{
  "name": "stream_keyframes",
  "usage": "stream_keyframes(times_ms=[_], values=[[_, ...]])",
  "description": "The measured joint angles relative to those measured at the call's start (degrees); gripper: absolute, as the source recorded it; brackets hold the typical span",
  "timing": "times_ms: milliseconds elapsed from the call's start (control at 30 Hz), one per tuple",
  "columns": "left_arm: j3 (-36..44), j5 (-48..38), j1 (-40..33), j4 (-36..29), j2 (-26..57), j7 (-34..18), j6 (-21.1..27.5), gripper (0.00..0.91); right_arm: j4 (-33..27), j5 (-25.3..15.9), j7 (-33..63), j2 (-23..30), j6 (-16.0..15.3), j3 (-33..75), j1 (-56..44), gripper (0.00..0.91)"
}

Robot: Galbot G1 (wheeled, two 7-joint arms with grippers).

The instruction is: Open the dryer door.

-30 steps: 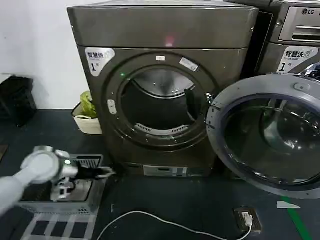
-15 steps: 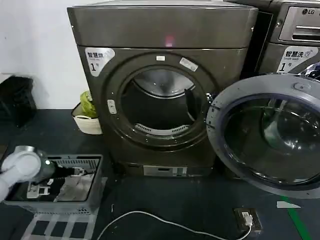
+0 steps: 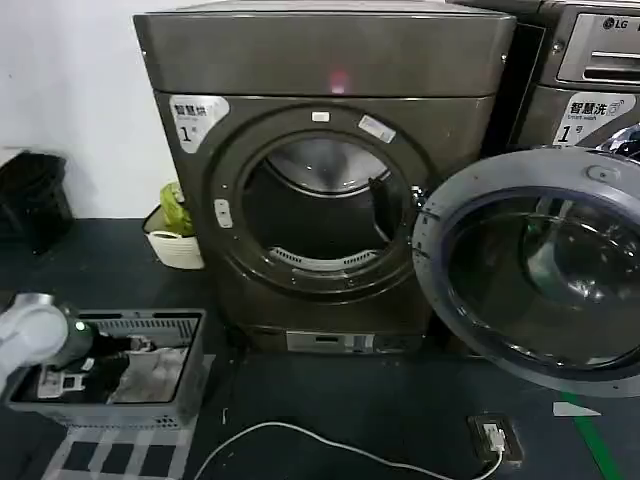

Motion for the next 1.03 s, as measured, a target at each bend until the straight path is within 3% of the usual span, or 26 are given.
stream_keyframes(times_ms=[667,1033], values=[[-6.15,11.74,3.32,4.79,-0.9,0.29,0.04,0.907,0.05,-0.34,-1.86,0.57,2.63,-1.69,1.11,0.907],[-6.74,12.3,2.75,6.0,-1.11,0.44,0.04,0.907,-0.61,-0.36,-1.87,0.5,3.03,-1.74,1.11,0.907]])
